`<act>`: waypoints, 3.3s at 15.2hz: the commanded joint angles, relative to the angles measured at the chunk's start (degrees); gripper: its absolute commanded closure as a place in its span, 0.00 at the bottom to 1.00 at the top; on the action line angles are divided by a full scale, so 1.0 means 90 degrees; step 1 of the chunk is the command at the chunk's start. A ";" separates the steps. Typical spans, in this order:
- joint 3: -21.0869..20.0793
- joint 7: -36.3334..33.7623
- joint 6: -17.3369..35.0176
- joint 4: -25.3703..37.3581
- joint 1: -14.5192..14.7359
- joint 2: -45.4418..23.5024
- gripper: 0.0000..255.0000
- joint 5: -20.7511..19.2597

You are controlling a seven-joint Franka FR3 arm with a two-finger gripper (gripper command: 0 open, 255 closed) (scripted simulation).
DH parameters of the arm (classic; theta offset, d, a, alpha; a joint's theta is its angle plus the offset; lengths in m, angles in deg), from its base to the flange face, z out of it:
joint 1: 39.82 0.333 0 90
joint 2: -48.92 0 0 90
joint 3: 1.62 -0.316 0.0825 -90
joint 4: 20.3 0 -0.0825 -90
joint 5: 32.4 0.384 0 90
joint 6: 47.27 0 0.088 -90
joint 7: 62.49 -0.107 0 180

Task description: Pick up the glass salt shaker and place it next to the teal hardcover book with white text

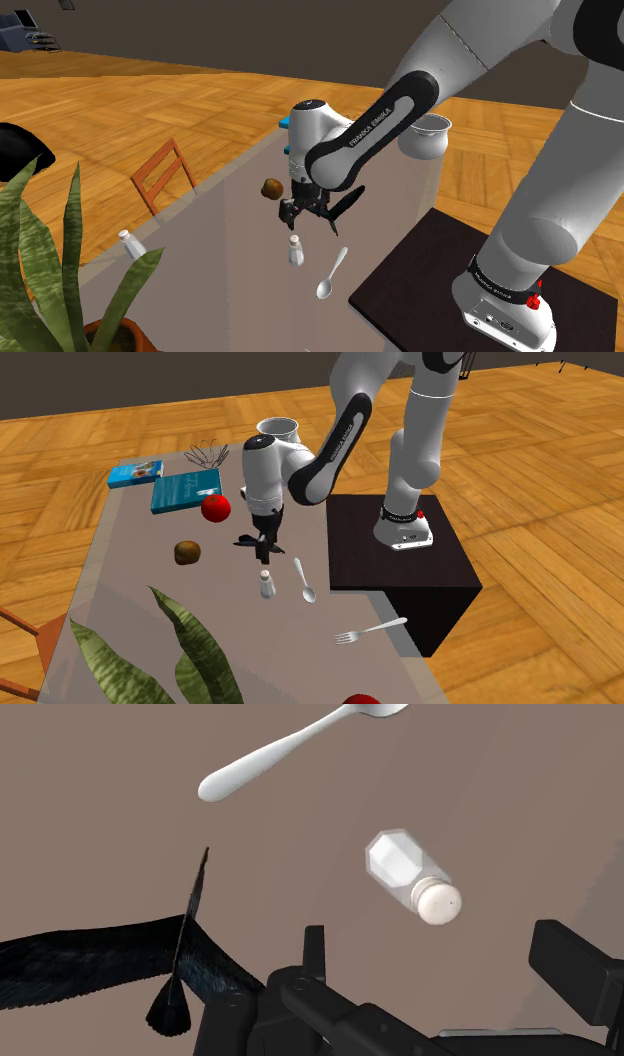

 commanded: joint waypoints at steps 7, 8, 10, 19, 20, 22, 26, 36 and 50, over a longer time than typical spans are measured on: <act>0.0150 -0.1070 0.0820 0.0496 0.0278 -0.1469 0.00 -0.1071; 0.0184 -0.1120 0.0896 0.0501 0.0306 -0.1556 0.00 -0.1142; 0.0259 -0.1221 0.1044 0.0516 0.0367 -0.1733 0.00 -0.1283; 0.0284 -0.1248 0.1085 0.0521 0.0388 -0.1783 1.00 -0.1321; 0.0284 -0.1248 0.1085 0.0521 0.0388 -0.1783 1.00 -0.1321; 0.0284 -0.1248 0.1085 0.0522 0.0388 -0.1783 1.00 -0.1321; 0.0285 -0.1246 0.1084 0.0522 0.0387 -0.1783 1.00 -0.1320; 0.0022 -0.0905 0.0459 0.0545 0.0198 -0.1125 1.00 -0.0801; -0.0119 -0.0454 -0.0729 0.0824 0.0084 -0.0117 1.00 -0.0105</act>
